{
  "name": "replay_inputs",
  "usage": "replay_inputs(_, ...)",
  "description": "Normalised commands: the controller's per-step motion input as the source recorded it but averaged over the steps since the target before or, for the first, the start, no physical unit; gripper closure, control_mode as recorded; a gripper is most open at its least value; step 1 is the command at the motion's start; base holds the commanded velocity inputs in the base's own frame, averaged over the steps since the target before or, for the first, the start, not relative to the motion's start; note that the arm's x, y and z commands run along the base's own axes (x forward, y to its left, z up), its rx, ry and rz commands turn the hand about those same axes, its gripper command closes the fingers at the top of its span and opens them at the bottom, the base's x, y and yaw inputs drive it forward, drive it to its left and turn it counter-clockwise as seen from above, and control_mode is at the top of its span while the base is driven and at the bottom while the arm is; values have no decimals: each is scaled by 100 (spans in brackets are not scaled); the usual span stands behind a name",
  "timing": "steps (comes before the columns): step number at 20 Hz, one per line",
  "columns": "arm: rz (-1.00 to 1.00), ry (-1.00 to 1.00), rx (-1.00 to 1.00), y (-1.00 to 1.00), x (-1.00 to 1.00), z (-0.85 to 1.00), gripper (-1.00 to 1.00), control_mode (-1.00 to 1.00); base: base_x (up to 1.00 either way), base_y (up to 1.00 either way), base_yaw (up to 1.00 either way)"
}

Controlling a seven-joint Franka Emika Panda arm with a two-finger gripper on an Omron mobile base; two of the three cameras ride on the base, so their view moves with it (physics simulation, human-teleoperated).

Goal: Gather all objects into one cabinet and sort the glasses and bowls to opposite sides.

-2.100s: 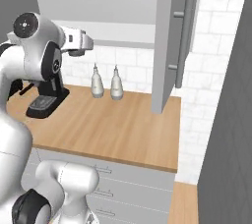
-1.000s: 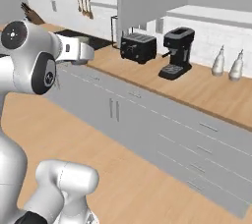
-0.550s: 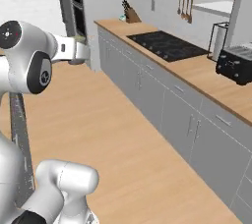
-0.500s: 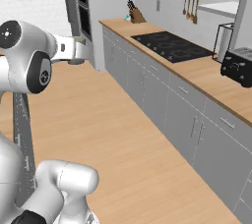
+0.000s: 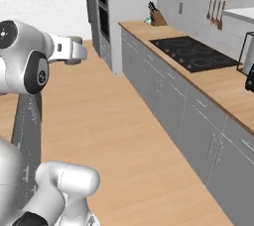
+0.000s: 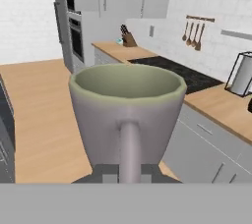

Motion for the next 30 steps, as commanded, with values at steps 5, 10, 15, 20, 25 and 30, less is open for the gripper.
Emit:
replay_inputs(5,0,0,0,0,0,0,100,100,100,-70,9)
replay_inputs(10,0,0,0,0,0,0,100,100,100,-13,32)
replay_inputs(15,0,0,0,0,0,0,100,100,100,0,37)
replay_inputs(20,0,0,0,0,0,0,100,100,100,0,24)
replay_inputs(25,0,0,0,0,0,0,100,100,100,7,18)
replay_inputs(30,0,0,0,0,0,0,100,100,100,7,7)
